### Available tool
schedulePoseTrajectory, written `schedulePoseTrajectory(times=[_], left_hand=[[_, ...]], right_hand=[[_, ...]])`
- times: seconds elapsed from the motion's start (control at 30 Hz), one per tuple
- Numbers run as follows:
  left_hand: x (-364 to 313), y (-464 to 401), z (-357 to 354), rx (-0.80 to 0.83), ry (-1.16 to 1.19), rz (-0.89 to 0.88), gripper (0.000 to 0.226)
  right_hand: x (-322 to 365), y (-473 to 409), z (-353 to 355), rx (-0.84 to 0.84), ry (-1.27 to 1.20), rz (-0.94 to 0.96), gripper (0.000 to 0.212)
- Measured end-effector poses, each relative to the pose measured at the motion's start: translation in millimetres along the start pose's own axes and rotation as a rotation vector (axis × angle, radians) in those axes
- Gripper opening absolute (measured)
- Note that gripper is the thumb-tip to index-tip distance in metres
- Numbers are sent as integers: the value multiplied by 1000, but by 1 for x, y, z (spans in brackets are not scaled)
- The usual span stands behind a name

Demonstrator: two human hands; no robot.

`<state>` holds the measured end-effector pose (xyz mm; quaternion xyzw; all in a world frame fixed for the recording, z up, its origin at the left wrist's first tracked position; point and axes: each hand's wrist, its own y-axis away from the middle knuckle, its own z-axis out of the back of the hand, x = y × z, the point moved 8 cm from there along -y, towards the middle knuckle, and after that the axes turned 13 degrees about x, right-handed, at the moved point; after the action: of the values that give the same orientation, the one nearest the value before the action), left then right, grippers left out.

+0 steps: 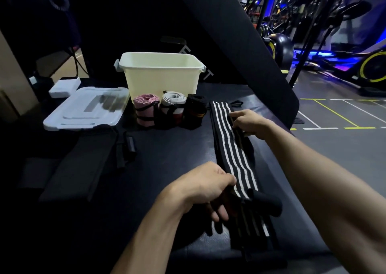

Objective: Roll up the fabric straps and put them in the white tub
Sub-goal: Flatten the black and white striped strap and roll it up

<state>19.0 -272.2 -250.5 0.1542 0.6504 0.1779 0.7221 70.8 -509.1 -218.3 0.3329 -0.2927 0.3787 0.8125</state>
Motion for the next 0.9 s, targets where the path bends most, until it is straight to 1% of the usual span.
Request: schedulePoseTrajectory(times=[0.1, 0.17, 0.3, 0.37, 0.43, 0.47, 0.5, 0.6, 0.67, 0.7, 0.77, 0.83, 0.9], left_hand=[[-1, 2, 1, -19, -63, 26, 38], [0, 3, 2, -30, -118, 37, 39], [4, 5, 2, -58, -189, 63, 40], [5, 7, 2, -83, -211, 80, 38], [5, 9, 0, -122, -256, 100, 36], [3, 11, -1, -148, -295, 108, 37], [2, 12, -1, -182, -353, 115, 39], [-5, 19, 8, -371, -571, 112, 47], [-9, 26, 13, -517, -682, 81, 48], [-11, 30, 13, -553, -706, 49, 44], [-15, 38, 6, -570, -720, -50, 33], [-19, 46, -1, -559, -726, -178, 18], [-21, 54, -9, -536, -708, -305, 4]], right_hand=[[0, -4, -2, -20, 121, 9, 51], [4, -4, -1, -41, 238, 10, 44], [10, -2, 0, -91, 414, 24, 40], [14, 1, 1, -181, 558, 81, 37], [20, 10, 2, -297, 649, 165, 23], [21, 16, 1, -328, 654, 196, 16], [21, 21, -2, -325, 641, 208, 13], [16, 38, -22, -215, 600, 216, 28], [13, 58, -33, -177, 589, 253, 23], [14, 71, -36, -172, 578, 278, 19], [14, 101, -43, -151, 539, 336, 14], [13, 132, -48, -131, 487, 384, 14], [6, 167, -49, -137, 408, 391, 15]])
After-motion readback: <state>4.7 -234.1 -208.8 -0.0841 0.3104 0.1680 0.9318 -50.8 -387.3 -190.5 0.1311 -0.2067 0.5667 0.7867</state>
